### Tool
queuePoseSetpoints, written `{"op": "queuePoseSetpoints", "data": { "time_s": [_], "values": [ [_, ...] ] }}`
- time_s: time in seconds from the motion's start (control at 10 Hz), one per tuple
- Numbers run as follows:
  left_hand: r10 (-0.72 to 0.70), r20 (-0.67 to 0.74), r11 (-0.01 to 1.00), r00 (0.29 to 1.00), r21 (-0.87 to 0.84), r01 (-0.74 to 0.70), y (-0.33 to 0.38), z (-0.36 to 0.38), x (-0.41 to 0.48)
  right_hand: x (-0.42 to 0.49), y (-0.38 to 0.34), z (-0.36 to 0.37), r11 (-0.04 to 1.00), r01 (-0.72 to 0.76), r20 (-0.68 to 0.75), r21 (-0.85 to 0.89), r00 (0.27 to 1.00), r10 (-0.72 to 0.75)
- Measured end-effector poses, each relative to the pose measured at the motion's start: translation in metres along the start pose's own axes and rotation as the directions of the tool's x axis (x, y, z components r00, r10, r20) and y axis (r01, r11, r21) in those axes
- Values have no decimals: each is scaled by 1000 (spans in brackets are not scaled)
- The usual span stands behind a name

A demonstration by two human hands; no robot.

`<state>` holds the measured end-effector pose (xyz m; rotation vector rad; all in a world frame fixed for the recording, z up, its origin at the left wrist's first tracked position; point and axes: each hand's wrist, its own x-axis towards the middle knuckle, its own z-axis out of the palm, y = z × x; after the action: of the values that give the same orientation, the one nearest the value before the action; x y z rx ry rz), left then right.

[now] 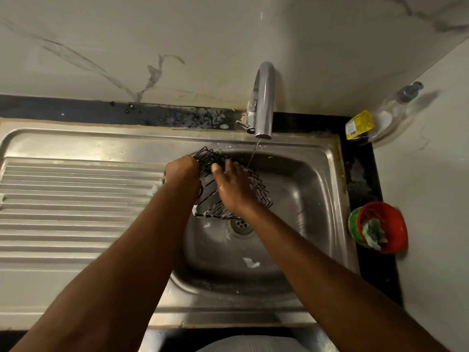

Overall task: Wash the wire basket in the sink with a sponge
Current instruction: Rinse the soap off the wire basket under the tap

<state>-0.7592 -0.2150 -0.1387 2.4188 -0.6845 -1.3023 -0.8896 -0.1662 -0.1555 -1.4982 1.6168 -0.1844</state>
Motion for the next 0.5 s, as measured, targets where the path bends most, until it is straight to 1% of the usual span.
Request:
{"op": "queuePoseSetpoints", "data": {
  "time_s": [0.1, 0.2, 0.3, 0.4, 0.5],
  "values": [
    [-64, 58, 904, 996, -420, 83, -3, -8, -6, -21, 11, 1, 868, 472, -120, -157, 863, -491],
    [-88, 80, 830, 993, -545, 118, -2, -6, -4, -17, 41, -8, 720, 670, -150, -182, 705, -693],
    [-167, 184, 795, 969, -556, 243, 7, -8, -5, -6, 49, -15, 847, 530, -203, -31, 827, -525],
    [-66, 371, 776, 926, -564, 281, 6, -11, -17, 2, 52, -18, 880, 475, -269, -6, 847, -459],
    [70, 491, 708, 868, -637, 303, -3, -19, -41, 8, 48, -29, 899, 439, -306, 12, 857, -414]
  ]
}}
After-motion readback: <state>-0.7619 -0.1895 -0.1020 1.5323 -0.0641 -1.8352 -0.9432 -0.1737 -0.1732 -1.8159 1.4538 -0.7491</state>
